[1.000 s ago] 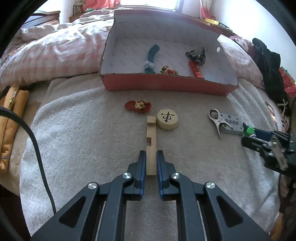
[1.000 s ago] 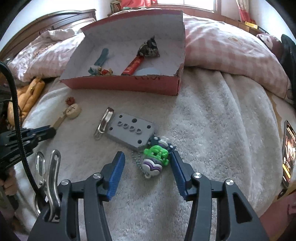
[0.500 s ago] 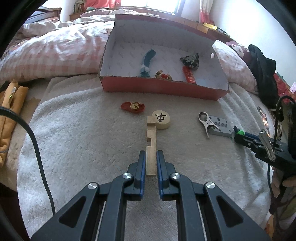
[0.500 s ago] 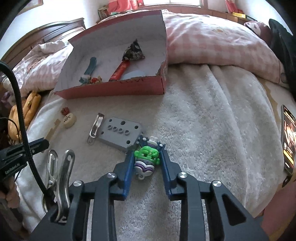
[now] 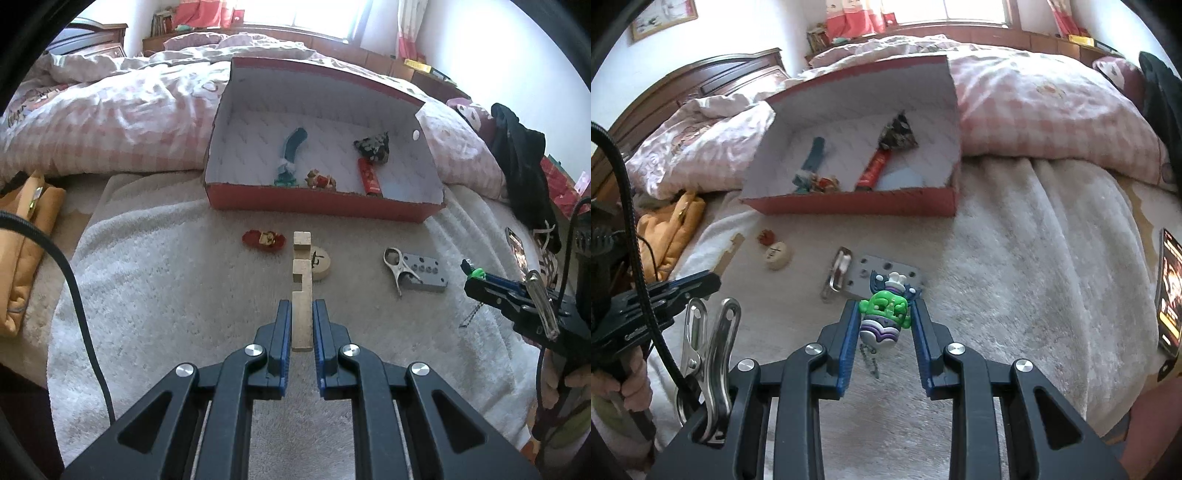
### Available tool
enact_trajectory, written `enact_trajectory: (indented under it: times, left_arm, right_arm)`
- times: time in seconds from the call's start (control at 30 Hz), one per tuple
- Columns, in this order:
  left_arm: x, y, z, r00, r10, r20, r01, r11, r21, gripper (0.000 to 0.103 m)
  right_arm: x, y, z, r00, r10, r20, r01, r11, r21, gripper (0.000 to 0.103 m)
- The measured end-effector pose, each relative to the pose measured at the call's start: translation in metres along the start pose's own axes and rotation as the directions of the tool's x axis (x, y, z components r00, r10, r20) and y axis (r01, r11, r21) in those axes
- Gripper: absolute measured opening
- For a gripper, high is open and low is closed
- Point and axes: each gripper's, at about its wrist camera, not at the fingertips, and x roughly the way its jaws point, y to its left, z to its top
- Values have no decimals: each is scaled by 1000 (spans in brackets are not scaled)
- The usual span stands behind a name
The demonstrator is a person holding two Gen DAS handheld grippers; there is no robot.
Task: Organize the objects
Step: 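Carry the wooden block and green keychain with both grippers over the shoebox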
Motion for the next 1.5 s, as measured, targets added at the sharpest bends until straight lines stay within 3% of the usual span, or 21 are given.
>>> enact_trajectory:
  times: [0.73, 1.17, 1.5]
  left_arm:
    - [10, -17, 68, 998, 4, 70, -8, 999, 47, 10]
    - [43, -14, 122, 994, 41, 97, -50, 995, 92, 10]
    - [76, -13, 140, 995, 51, 90, -59, 994, 87, 10]
  right_arm:
    - [12, 10, 60, 998, 23, 56, -19, 998, -63, 29]
    - [38, 14, 107, 996, 22, 83, -15, 997, -77, 29]
    - [65, 8, 128, 997, 17, 74, -12, 998, -57, 29]
